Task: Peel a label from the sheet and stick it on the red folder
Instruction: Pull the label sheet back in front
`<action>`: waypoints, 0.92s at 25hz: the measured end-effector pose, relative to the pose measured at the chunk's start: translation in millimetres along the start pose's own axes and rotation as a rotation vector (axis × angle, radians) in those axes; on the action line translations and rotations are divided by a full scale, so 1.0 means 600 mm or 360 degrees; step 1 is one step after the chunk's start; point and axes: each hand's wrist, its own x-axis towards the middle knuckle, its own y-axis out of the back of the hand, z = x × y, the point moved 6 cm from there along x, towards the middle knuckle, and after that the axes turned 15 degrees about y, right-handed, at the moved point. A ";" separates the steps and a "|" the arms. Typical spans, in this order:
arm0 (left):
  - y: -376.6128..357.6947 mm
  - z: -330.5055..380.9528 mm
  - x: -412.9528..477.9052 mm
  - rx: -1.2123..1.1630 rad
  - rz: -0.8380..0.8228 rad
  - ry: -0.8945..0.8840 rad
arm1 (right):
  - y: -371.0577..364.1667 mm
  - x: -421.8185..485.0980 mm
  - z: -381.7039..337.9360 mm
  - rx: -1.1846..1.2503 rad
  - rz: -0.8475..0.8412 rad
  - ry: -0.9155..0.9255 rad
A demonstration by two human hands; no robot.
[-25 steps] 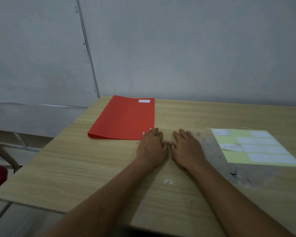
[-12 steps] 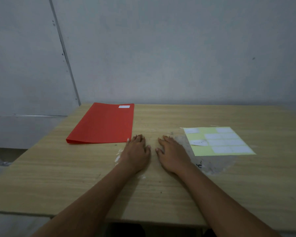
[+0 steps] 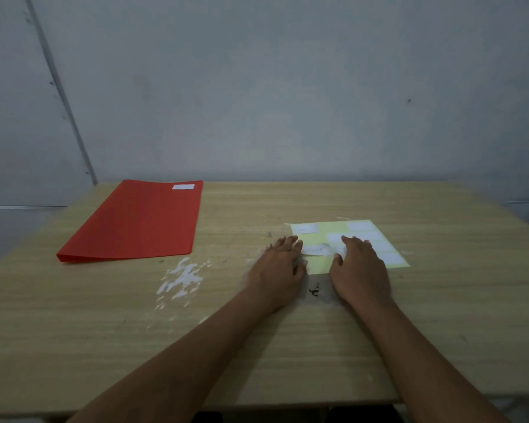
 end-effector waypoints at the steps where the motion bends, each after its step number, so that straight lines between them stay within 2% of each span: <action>1: -0.010 0.017 0.004 -0.0011 -0.0020 -0.0022 | 0.004 -0.002 0.020 -0.0056 -0.0039 -0.0039; 7: -0.048 0.052 0.030 0.0221 -0.0082 0.0035 | -0.010 0.008 0.056 -0.0125 -0.0233 -0.0040; 23: -0.076 0.054 0.175 0.0275 -0.0028 0.0191 | -0.050 0.129 0.097 -0.0108 -0.0392 -0.0002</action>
